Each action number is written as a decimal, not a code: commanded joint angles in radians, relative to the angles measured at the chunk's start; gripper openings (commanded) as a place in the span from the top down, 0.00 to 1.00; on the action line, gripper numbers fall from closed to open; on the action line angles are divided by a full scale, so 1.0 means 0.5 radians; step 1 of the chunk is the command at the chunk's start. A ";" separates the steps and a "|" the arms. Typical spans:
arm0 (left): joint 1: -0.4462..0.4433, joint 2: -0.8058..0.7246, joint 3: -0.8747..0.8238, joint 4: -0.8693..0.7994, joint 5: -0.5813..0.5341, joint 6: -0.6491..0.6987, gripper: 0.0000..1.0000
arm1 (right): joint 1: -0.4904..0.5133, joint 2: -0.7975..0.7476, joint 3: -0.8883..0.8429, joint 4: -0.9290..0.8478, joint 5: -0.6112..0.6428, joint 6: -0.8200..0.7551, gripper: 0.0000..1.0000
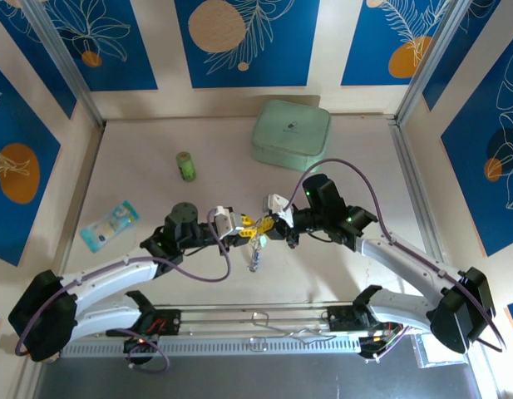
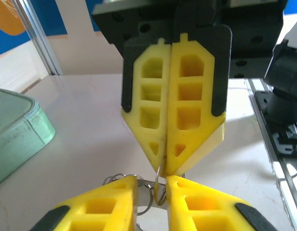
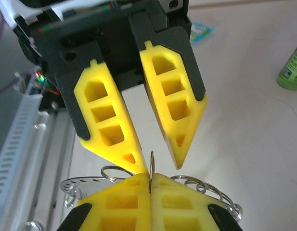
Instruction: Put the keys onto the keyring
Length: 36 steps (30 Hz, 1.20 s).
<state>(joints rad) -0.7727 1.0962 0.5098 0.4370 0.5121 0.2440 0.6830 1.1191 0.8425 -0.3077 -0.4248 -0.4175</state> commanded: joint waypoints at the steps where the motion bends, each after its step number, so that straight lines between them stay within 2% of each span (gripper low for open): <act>1: -0.027 0.048 0.069 -0.300 -0.031 0.133 0.84 | 0.112 0.041 0.156 -0.330 0.042 -0.231 1.00; 6: -0.030 0.033 0.085 -0.257 0.021 0.125 1.00 | 0.194 0.104 0.249 -0.433 0.190 -0.287 1.00; 7: -0.031 0.025 0.076 -0.234 0.033 0.117 1.00 | 0.177 0.076 0.212 -0.355 0.183 -0.250 0.95; 9: -0.030 0.005 0.033 -0.130 0.043 0.075 1.00 | 0.104 -0.018 0.080 -0.139 0.085 -0.141 0.73; 10: -0.029 -0.006 -0.003 -0.029 0.047 0.032 1.00 | 0.036 -0.077 -0.020 0.023 -0.004 -0.042 0.67; 12: -0.032 0.007 -0.102 0.288 0.050 -0.114 1.00 | -0.071 -0.166 -0.220 0.368 -0.193 0.183 0.64; 15: -0.031 0.088 -0.208 0.718 0.075 -0.324 1.00 | -0.110 -0.207 -0.437 0.773 -0.290 0.469 0.63; 17: -0.031 0.120 -0.222 0.793 0.077 -0.359 1.00 | -0.108 -0.200 -0.491 0.855 -0.280 0.546 0.63; 23: -0.030 0.116 -0.213 0.687 0.091 -0.294 1.00 | -0.120 -0.263 -0.553 0.811 -0.091 0.514 0.66; 31: -0.029 0.108 -0.219 0.689 0.083 -0.279 1.00 | -0.166 -0.280 -0.538 0.701 -0.138 0.492 0.81; 36: -0.030 0.099 -0.220 0.705 0.089 -0.289 1.00 | -0.170 -0.239 -0.536 0.692 -0.115 0.482 0.78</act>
<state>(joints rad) -0.7822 1.1664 0.3962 0.7189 0.5282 0.1093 0.6018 0.9909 0.5735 0.0578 -0.4721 -0.1730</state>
